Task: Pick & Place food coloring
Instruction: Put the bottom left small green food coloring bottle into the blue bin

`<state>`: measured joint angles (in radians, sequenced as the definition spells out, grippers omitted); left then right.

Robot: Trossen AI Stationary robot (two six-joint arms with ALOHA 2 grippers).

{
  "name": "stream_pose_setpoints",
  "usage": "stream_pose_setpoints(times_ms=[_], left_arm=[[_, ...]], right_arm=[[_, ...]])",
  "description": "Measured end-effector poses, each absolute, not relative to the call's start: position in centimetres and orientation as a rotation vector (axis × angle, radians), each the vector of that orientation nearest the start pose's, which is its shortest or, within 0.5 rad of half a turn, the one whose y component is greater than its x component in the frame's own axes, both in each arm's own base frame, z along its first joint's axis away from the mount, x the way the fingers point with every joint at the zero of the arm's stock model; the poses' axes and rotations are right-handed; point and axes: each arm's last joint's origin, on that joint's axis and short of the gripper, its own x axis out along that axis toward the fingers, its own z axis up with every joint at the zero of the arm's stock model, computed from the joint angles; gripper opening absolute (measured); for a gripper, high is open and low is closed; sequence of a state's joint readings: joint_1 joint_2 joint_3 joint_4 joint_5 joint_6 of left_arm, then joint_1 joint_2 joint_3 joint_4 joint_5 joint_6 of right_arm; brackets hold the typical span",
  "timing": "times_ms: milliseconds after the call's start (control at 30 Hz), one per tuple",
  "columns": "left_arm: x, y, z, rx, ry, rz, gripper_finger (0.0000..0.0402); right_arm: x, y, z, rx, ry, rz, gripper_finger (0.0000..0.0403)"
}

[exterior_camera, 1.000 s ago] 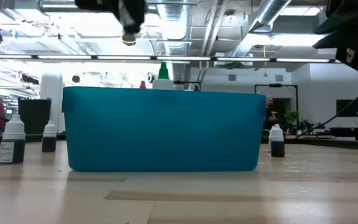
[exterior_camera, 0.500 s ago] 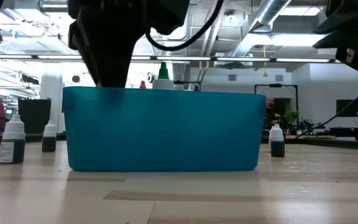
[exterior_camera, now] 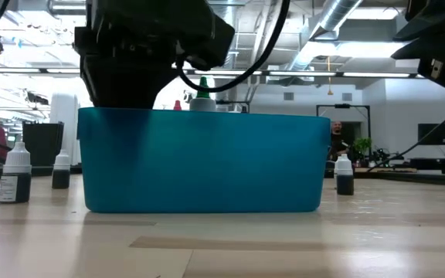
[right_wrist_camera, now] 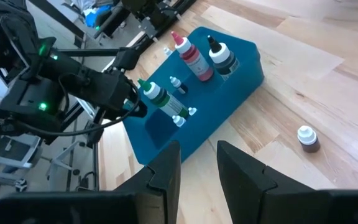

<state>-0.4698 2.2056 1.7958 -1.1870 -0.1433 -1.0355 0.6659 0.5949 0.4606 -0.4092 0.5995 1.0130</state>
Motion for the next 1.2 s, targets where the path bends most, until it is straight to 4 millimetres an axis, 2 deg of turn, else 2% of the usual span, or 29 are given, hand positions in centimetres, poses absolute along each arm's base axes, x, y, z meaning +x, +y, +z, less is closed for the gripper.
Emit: stream_pose_setpoints(times_ms=[500,1200], left_arm=[[37.92,-18.74,17.52,-0.318,1.457,0.511,0.0087],[37.95,-18.69,17.52,-0.312,1.459,0.505,0.0088]], right_arm=[[11.28,6.79,23.06,0.674,0.423,-0.158,0.0095],[11.28,6.79,23.06,0.675,0.422,-0.158,0.0095]])
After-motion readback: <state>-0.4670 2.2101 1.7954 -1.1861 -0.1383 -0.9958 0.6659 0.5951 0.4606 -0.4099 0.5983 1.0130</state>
